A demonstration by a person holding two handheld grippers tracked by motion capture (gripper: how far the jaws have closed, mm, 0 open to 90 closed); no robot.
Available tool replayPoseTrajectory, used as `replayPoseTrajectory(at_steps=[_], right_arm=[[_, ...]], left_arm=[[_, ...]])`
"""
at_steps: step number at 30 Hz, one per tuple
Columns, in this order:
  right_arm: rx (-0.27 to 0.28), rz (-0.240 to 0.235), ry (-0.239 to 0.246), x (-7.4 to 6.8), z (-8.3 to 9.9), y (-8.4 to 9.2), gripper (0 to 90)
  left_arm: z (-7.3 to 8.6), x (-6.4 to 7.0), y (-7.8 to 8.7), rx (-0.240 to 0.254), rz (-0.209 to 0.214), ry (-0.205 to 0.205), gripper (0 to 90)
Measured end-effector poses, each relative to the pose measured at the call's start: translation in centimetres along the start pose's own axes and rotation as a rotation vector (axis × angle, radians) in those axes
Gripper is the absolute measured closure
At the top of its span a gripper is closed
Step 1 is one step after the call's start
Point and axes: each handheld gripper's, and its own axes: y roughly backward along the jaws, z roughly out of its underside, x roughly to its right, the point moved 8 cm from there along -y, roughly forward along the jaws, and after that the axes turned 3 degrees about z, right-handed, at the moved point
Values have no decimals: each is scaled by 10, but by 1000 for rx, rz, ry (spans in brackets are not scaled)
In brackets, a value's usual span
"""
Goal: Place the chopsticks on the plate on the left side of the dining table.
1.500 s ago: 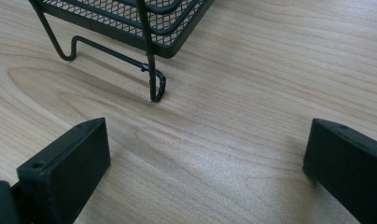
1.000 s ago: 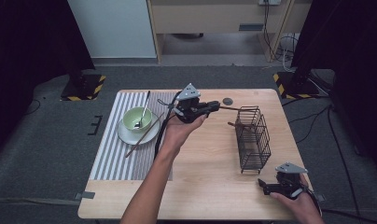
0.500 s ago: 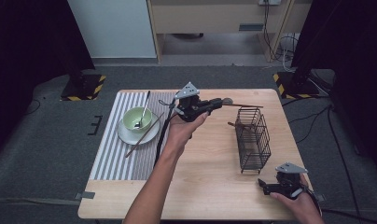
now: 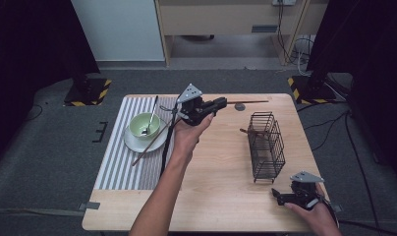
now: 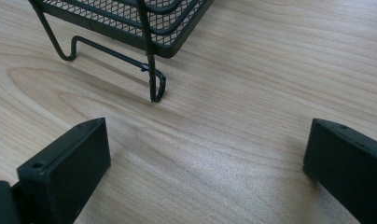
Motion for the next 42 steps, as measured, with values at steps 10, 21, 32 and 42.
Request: replayPoseTrajectory(at_steps=[10, 21, 32, 42], right_arm=[[0, 1, 0, 0, 0, 0, 6], [-1, 1, -3, 0, 0, 0, 6], [0, 3, -2, 0, 0, 0, 6], [0, 3, -4, 0, 0, 0, 6]], left_arm=[[6, -16, 18, 2, -72, 7, 838], [7, -30, 40, 30, -122, 21, 838], [15, -41, 61, 26, -168, 20, 837], [20, -56, 85, 37, -226, 31, 838]])
